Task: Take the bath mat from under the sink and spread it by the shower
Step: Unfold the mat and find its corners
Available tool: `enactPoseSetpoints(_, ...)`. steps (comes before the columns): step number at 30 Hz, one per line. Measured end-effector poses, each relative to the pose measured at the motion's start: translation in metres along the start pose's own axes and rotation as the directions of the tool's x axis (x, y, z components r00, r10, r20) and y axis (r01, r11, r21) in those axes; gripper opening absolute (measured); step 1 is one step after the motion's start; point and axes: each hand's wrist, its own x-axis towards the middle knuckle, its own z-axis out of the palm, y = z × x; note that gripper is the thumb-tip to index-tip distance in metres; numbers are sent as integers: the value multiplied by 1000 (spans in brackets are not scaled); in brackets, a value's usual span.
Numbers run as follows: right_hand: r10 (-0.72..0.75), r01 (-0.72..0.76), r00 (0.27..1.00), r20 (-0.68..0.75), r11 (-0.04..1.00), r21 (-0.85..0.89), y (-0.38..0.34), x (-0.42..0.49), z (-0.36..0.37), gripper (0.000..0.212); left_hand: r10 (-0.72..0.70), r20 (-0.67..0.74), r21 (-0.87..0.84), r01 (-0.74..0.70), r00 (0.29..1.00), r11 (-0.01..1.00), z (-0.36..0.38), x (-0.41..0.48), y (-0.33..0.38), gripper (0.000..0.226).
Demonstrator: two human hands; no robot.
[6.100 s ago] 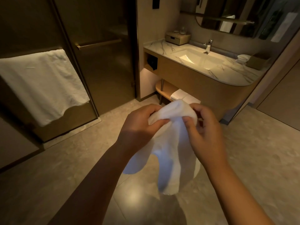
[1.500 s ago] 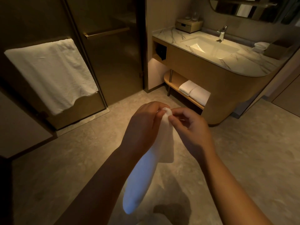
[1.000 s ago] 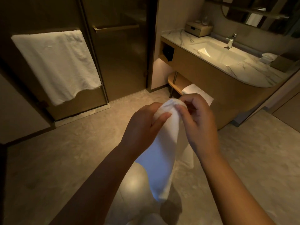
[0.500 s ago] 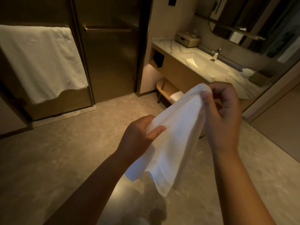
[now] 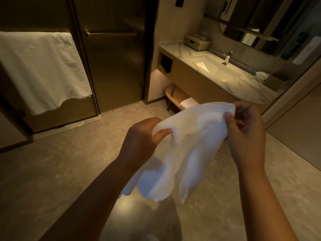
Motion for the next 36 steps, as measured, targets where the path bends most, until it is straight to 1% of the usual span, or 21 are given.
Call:
enactPoseSetpoints(3,46,-45,993,107,999,-11,6,-12,5,32,-14,23,25,14,1000,1000,0,1,4,16)
enactPoseSetpoints(5,42,-30,980,193,997,-64,5,-20,11,38,0,39,76,-3,999,997,1,2,6,16)
enactPoseSetpoints(8,-60,114,948,311,981,-158,-3,-28,22,44,45,102,132,-58,994,990,0,2,9,18)
enactPoseSetpoints(10,-132,245,899,417,942,-231,-9,-30,29,46,68,176,131,-92,982,987,-1,2,10,21)
enactPoseSetpoints(11,-149,303,868,474,915,-267,-10,-30,33,45,72,208,126,-99,975,987,-2,1,10,22)
enactPoseSetpoints(12,-143,332,838,527,900,-283,-11,-29,36,45,71,226,123,-100,972,987,-3,1,10,22)
enactPoseSetpoints(13,-118,324,813,570,905,-275,-10,-28,39,43,68,227,125,-98,971,987,-4,0,9,21)
enactPoseSetpoints(15,-61,253,772,633,943,-218,-8,-27,44,39,57,210,142,-88,976,986,-8,-1,7,19)
enactPoseSetpoints(17,-51,225,750,660,957,-181,-5,-26,48,34,55,206,155,-88,977,984,-13,-1,4,19)
enactPoseSetpoints(21,-41,185,719,694,974,-134,-3,-24,56,33,70,217,179,-111,974,978,-20,-4,0,19)
enactPoseSetpoints(24,-23,133,647,762,988,-83,-3,-19,58,34,58,228,173,-100,972,980,-23,-6,-6,25)
enactPoseSetpoints(26,-10,130,612,791,988,-88,-3,-15,57,34,61,242,144,-98,968,985,-25,-7,-7,27)
enactPoseSetpoints(29,2,134,623,782,985,-110,-1,-11,57,28,65,244,117,-96,968,988,-27,-8,-8,25)
enactPoseSetpoints(32,25,77,621,783,993,-93,1,-10,58,22,62,233,117,-91,971,989,-25,-10,-9,26)
enactPoseSetpoints(34,29,33,608,793,998,-62,2,-11,59,22,71,230,112,-98,971,989,-25,-9,-10,26)
enactPoseSetpoints(36,21,27,618,786,998,-48,2,-12,60,24,83,222,108,-109,972,988,-25,-8,-12,25)
